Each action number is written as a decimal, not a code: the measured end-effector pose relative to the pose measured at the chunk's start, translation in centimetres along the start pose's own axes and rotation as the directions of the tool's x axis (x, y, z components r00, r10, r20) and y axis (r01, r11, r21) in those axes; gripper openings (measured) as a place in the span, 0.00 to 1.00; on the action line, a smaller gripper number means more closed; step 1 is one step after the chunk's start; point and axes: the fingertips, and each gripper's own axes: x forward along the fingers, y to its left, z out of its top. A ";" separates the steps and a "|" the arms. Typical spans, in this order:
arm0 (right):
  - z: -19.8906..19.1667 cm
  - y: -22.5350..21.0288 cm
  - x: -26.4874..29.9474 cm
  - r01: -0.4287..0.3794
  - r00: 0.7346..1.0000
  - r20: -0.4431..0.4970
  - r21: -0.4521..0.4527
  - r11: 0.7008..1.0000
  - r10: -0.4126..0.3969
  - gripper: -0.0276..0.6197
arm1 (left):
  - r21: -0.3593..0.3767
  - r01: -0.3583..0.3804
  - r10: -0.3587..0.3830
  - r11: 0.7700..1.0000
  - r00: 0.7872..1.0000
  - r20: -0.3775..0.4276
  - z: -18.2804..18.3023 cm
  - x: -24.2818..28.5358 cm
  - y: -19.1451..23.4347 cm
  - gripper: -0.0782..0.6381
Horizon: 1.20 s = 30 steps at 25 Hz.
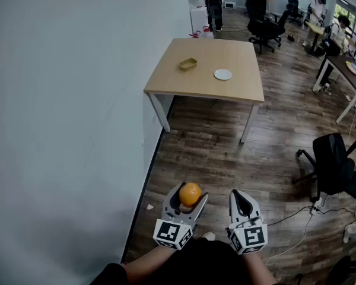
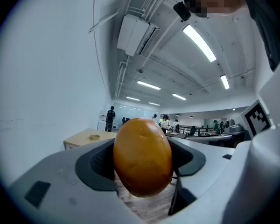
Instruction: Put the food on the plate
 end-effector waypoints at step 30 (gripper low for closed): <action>-1.4 -18.2 14.0 0.184 0.976 -0.141 0.114 0.976 -0.168 0.14 | -0.183 0.056 -0.081 0.982 0.987 -0.135 -4.9 23.1 7.0 0.56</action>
